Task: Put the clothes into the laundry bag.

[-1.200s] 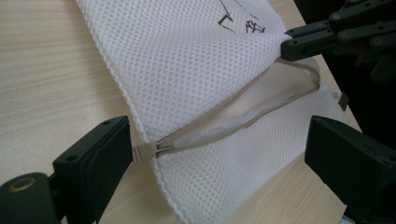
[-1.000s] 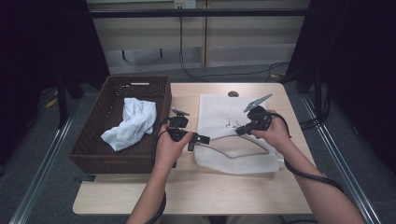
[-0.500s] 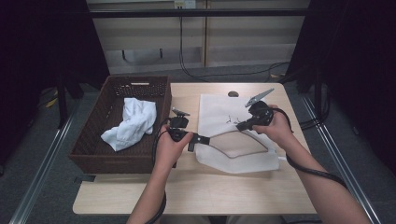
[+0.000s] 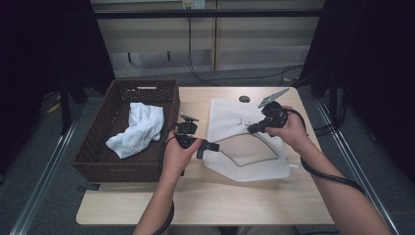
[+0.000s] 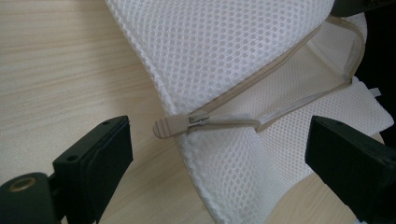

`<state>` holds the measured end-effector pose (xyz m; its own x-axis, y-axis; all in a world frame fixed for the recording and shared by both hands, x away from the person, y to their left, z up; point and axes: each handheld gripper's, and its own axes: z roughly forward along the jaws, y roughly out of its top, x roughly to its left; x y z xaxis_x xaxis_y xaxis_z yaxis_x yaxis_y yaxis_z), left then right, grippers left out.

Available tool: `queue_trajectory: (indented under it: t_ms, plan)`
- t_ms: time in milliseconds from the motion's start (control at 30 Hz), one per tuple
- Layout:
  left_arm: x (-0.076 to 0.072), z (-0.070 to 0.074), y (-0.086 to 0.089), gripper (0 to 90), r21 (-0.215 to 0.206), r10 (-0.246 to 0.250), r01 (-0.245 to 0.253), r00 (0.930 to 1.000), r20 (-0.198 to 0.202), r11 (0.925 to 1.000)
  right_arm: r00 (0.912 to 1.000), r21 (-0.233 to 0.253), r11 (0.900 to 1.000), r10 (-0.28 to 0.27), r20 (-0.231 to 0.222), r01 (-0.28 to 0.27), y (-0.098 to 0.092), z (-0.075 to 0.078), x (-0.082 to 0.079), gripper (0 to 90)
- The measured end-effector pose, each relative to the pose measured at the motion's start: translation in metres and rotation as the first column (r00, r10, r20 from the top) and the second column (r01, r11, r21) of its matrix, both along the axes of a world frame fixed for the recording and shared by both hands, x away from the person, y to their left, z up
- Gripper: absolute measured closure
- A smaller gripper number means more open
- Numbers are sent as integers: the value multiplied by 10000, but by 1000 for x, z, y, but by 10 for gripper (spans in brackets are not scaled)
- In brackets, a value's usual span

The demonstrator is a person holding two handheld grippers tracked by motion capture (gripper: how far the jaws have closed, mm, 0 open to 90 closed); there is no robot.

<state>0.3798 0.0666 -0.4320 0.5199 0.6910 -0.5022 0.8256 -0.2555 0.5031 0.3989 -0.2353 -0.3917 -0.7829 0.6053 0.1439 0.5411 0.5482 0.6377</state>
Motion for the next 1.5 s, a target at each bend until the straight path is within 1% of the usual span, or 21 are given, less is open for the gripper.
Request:
queue_trajectory:
  t_ms: [100,133,200,300,433,500,533,633,767,800,833,900,933,967,1000,1067,1100,1267,1300,1400,1500]
  plan:
    - [1,0,0,76,94,-123,122,9999,12,9999,10000,21,10000,41,74,-41,-2,2,1,900]
    - [1,1,-1,76,-11,57,-57,10000,-52,10000,10000,25,10000,62,53,-62,-3,3,1,900]
    - [1,2,-2,77,27,13,-13,10000,27,10000,9999,40,10000,67,112,-67,-5,4,2,900]
    - [2,5,-2,76,200,-298,295,9995,134,9994,10000,55,10000,23,73,-24,-6,5,1,900]
    - [2,8,-5,71,178,-374,370,9991,217,9992,9999,49,9999,91,47,-91,-7,3,1,900]
    - [3,10,-5,70,217,-530,525,9983,251,9984,10000,31,10000,70,40,-70,-6,2,0,900]
    - [3,12,-4,69,281,-618,610,9977,278,9977,10000,72,10000,61,34,-62,-6,1,0,900]
    - [4,19,-3,69,298,-560,548,9976,400,9981,10000,-57,10000,54,30,-54,-7,1,-1,900]
    - [7,30,-1,66,479,-769,741,9953,583,9961,10000,-18,10000,75,-33,-75,-5,0,-3,900]
    - [7,33,0,64,405,-745,722,9955,584,9966,9999,-35,9999,99,-46,-99,-5,0,-3,900]
    - [9,36,1,63,420,-893,869,9942,594,9953,9999,-51,9999,148,-25,-148,-4,-1,-3,900]
    - [10,42,2,59,303,-762,744,9950,647,9968,9999,-80,9998,153,-66,-154,-3,-1,-4,900]
    - [11,45,4,58,345,-864,841,9937,717,9959,9999,-66,9999,157,-19,-158,-3,-1,-4,900]
    - [12,48,5,58,354,-792,767,9939,767,9964,9998,-49,9998,175,-47,-176,-3,-1,-4,900]
    - [12,51,6,58,478,-843,805,9928,845,9956,9999,-46,9999,129,-34,-129,-3,-1,-5,900]
    - [14,56,8,56,351,-729,702,9939,830,9969,9999,-30,9999,168,-5,-168,-4,0,-5,900]
    - [16,57,10,53,438,-779,745,9936,823,9963,9999,-32,9999,169,-12,-169,-4,0,-5,900]
    - [19,63,16,54,633,-691,639,9941,838,9960,9999,-91,9998,157,-23,-157,-4,0,-6,900]
    - [20,65,18,56,736,-798,737,9933,832,9946,9998,-42,9998,176,-21,-176,-4,0,-6,900]
    - [22,67,23,57,760,-691,629,9943,814,9951,9999,-21,9999,153,-64,-153,-5,-1,-6,900]
    - [23,70,29,58,654,-551,500,9954,780,9966,9999,-6,9999,164,-54,-164,-6,-1,-6,900]
